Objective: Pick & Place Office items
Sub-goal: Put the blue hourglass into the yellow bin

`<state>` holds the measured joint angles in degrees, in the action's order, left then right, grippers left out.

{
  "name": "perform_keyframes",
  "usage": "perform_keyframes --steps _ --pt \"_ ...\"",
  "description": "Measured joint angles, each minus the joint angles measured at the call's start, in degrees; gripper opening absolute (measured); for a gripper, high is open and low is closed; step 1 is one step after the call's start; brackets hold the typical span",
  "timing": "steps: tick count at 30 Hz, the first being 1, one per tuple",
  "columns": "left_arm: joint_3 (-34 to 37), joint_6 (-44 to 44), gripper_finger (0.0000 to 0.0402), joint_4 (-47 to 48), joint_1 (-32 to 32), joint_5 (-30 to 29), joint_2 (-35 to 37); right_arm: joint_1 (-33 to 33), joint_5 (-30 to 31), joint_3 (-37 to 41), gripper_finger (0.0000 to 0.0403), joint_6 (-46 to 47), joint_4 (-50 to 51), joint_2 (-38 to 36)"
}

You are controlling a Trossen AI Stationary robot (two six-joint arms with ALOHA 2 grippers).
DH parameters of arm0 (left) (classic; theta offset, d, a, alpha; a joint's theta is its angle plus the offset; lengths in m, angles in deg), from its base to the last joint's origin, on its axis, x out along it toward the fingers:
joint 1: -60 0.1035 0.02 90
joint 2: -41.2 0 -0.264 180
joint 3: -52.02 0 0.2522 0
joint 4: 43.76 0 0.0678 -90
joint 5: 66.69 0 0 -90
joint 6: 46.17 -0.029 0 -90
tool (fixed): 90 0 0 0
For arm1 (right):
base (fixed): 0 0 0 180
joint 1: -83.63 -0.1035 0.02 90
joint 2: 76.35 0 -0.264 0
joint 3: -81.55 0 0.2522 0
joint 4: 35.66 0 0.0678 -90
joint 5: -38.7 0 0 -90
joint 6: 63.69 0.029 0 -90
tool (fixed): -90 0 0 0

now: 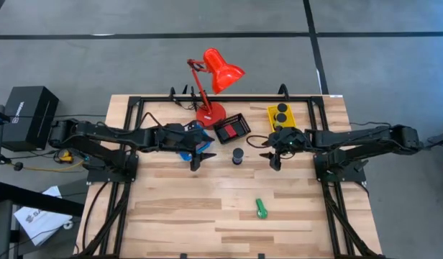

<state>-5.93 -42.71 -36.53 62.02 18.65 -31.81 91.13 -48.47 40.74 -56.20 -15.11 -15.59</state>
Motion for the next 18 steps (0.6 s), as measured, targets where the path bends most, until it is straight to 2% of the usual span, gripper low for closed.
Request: perform_keyframes --steps 5,10,14,18 --pt "0.0 0.0 0.0285 0.0 0.0 0.0 0.0 0.0 0.3 0.0 0.0230 -0.4 -0.5 0.0" --pt "0.0 0.0 0.0285 -0.1 0.0 0.0 0.0 0.5 1.9 0.0 0.0230 0.3 -5.7 1.1" --pt "0.0 0.2 0.0285 -0.1 0.0 0.0 -0.1 0.6 1.9 0.0 0.0230 5.0 -7.7 4.4" --pt "0.0 1.5 0.0285 -0.1 0.0 0.0 -0.1 1.5 1.9 0.0 0.0230 2.4 -9.4 8.1"
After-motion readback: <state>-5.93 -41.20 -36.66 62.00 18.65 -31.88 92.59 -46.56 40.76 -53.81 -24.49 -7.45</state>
